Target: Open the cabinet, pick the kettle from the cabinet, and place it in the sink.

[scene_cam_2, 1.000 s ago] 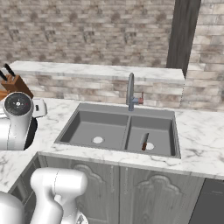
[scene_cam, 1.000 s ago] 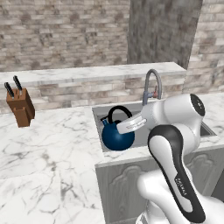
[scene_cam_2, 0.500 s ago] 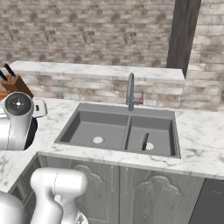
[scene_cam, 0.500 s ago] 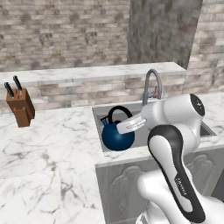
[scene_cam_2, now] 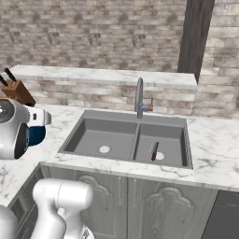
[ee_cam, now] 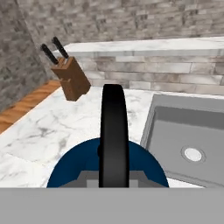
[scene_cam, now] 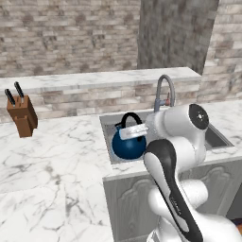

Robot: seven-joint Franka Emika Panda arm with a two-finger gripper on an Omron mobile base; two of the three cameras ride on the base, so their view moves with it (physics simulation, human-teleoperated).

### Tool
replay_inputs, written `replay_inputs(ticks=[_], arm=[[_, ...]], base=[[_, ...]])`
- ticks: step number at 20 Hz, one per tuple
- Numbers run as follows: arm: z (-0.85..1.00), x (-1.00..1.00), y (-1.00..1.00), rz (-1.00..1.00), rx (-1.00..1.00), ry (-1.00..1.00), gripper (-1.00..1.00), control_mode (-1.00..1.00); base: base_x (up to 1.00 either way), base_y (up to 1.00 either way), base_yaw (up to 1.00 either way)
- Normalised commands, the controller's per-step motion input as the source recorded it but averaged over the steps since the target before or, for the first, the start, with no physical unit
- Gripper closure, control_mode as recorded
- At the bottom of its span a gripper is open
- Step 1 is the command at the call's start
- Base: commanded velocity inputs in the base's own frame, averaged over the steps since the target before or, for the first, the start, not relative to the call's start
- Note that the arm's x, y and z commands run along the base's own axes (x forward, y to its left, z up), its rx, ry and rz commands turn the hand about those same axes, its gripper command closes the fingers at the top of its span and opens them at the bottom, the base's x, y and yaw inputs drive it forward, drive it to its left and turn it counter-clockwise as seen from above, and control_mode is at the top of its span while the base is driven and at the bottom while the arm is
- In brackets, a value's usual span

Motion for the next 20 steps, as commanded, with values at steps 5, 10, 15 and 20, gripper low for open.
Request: replay_inputs(ticks=[5,10,15,20], arm=[[0.00,0.23,-0.01,-0.59,-0.05,0.11,1.00,-1.00],[0.00,0.22,-0.12,-0.53,-0.06,0.23,1.00,-1.00],[-0.02,0.25,-0.21,-0.43,-0.04,0.28,1.00,-1.00],[-0.02,0.32,-0.29,-0.11,0.00,0.25,1.00,-1.00]], base=[[0.00,0.00,0.00],[0.00,0.00,0.00],[0.00,0.00,0.00],[0.00,0.00,0.00]])
